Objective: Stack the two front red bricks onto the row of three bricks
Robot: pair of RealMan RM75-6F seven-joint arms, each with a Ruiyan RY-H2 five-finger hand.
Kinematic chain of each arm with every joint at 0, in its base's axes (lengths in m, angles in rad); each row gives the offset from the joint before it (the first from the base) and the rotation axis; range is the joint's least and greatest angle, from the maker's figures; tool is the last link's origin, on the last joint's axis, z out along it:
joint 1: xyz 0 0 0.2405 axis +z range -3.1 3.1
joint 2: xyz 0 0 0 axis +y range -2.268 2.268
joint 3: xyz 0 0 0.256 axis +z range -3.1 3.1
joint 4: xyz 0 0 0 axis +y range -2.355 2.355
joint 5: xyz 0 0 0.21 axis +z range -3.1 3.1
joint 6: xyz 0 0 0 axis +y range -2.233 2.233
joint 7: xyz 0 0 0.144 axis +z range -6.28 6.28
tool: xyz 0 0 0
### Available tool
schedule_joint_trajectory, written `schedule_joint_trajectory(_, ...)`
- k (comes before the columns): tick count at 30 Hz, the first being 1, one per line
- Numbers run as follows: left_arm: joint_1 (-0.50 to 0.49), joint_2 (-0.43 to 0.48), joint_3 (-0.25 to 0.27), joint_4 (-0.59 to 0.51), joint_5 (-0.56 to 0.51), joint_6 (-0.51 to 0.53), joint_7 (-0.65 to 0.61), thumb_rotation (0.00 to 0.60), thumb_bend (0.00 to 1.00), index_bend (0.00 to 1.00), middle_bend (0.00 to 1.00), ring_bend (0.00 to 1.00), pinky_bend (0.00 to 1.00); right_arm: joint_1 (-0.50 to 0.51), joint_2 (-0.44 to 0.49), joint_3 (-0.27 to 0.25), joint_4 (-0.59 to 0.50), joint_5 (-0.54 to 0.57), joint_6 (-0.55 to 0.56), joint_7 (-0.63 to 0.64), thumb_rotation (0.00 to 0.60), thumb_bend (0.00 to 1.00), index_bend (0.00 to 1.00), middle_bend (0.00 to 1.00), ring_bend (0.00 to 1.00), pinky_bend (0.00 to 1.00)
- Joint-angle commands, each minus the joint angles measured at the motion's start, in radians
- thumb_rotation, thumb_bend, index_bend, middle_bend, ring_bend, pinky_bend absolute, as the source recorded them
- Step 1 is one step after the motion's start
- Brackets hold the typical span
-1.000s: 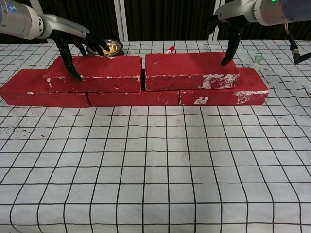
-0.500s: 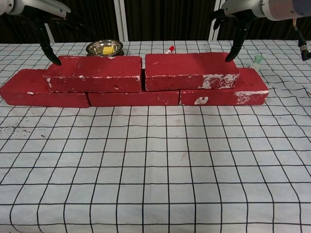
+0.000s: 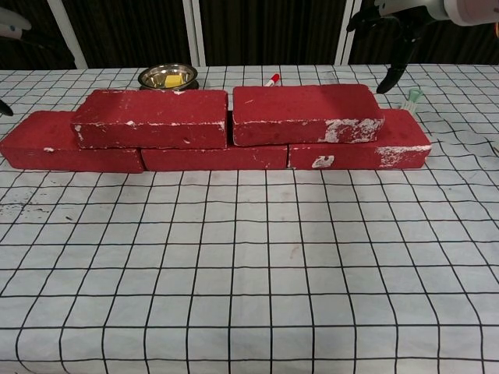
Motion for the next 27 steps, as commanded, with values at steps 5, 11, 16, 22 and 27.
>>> schedule_joint_trajectory(5,0.035,-0.065,0.034,0.046,-0.048,-0.007,0.037,0.600,0.01,0.10,0.10,0.00,0.01,-0.009,0.002,0.001,0.001,0.002,0.009,-0.001,0.600,0.00,0.01,0.07,0.03,0.13)
schedule_joint_trajectory(11,0.044,-0.111,0.028,0.111,-0.043,-0.052,0.022,0.600,0.01,0.10,0.10,0.00,0.01,-0.014,-0.004,0.002,0.009,0.007,0.011,-0.008,0.600,0.00,0.01,0.07,0.03,0.13)
schedule_joint_trajectory(16,0.047,-0.123,0.014,0.122,-0.018,-0.081,-0.001,0.600,0.01,0.10,0.10,0.00,0.01,-0.019,-0.003,0.003,0.010,0.008,0.015,-0.013,0.600,0.00,0.01,0.07,0.03,0.13)
schedule_joint_trajectory(22,0.048,-0.120,0.000,0.112,0.005,-0.102,-0.024,0.600,0.00,0.09,0.10,0.00,0.01,-0.024,-0.004,0.006,0.012,0.009,0.015,-0.015,0.600,0.00,0.01,0.07,0.03,0.13)
schedule_joint_trajectory(27,0.046,-0.115,-0.010,0.097,0.017,-0.107,-0.034,0.600,0.00,0.09,0.10,0.00,0.00,-0.028,-0.003,0.010,0.012,0.007,0.016,-0.016,0.600,0.00,0.01,0.07,0.03,0.13)
